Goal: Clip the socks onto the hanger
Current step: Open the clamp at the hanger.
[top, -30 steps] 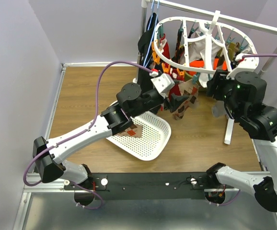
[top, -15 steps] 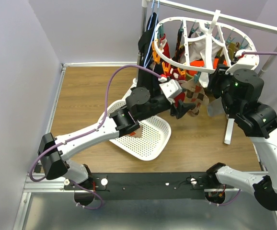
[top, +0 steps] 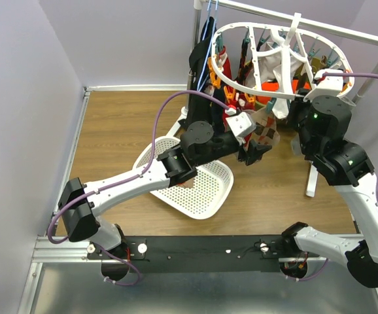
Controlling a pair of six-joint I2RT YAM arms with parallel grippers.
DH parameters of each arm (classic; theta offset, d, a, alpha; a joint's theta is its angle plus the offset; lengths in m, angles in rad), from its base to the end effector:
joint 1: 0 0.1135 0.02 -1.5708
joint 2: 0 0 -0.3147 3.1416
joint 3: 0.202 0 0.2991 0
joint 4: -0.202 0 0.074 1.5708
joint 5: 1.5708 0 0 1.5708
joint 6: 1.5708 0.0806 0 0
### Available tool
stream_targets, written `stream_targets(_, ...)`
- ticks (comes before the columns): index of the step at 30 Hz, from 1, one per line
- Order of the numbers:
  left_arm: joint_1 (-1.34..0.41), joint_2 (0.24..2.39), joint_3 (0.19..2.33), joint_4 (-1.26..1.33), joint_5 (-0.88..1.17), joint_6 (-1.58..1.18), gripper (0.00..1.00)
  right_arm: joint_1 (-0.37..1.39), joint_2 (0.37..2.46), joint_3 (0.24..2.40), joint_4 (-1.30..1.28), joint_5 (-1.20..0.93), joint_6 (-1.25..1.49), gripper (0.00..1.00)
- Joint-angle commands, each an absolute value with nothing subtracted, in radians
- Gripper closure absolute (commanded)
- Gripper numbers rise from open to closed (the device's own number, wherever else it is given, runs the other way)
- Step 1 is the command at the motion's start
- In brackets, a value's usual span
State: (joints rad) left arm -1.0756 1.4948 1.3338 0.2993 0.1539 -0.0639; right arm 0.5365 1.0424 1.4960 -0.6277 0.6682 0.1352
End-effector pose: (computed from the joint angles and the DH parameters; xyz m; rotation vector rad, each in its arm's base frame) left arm 0.2016 -0.3993 0.4607 0.8508 1.2592 -1.0364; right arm 0.2263 0.0765 0.5438 0.1414 1.7020 -0.0837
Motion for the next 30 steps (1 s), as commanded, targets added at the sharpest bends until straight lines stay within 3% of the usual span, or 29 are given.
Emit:
stream_targets(1, -1.085, 1.506, 1.374, 0.344, 0.176, -0.046, 0.25, 0.535, 1.029, 1.470, -0.569, 0.715, 0.098, 0.75)
stream_targets(7, -1.086, 1.522, 1.390, 0.357, 0.175, -0.017, 0.25, 0.535, 1.020, 1.466, -0.563, 0.646, 0.069, 0.95)
stream_targets(10, -1.086, 1.534, 1.402, 0.365, 0.169, -0.005, 0.25, 0.535, 1.011, 1.471, -0.564, 0.601, 0.069, 0.99)
stream_targets(23, -1.085, 1.560, 1.362, 0.541, 0.008, 0.167, 0.25, 0.535, 1.084, 1.641, -0.713, 0.333, 0.124, 0.99)
stream_targets(30, -1.085, 1.604, 1.373, 0.638, -0.066, 0.255, 0.33, 0.535, 1.098, 1.674, -0.732, 0.270, 0.129, 0.99)
